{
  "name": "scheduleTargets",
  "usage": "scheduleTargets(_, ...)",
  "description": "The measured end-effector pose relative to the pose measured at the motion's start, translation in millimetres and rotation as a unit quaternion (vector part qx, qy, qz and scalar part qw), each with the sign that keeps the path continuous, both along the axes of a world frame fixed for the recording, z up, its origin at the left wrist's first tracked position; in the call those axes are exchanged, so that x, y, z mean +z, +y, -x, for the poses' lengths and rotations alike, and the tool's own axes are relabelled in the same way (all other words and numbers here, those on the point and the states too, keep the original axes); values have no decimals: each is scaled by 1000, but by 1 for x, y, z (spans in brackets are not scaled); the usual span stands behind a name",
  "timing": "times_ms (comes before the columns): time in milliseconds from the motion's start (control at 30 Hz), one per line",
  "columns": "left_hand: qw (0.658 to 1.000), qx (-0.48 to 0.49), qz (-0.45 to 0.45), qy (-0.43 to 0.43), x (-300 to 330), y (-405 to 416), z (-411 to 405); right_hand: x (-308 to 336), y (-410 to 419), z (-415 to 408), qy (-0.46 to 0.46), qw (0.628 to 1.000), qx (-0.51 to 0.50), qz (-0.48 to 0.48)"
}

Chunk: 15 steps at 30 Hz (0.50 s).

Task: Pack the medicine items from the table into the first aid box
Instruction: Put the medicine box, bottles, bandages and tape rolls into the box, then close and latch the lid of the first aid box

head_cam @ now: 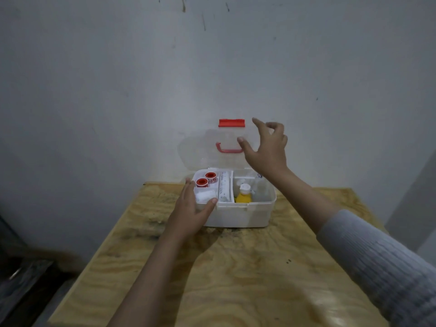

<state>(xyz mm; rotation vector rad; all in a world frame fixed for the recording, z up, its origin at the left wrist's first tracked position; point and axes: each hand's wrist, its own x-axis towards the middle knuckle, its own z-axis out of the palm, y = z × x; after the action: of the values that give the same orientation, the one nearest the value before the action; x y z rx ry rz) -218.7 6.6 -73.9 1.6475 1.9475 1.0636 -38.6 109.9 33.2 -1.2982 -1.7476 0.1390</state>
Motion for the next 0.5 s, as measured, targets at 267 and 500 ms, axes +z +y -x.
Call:
scheduleTargets(267,996,18,-37,-77,2,-6,-1,-46,-54,-1,118,992,25,-34)
scheduleTargets(500,979,7,-194,68,9,-11,-5,-94,-75,-13,23,999,22,-20)
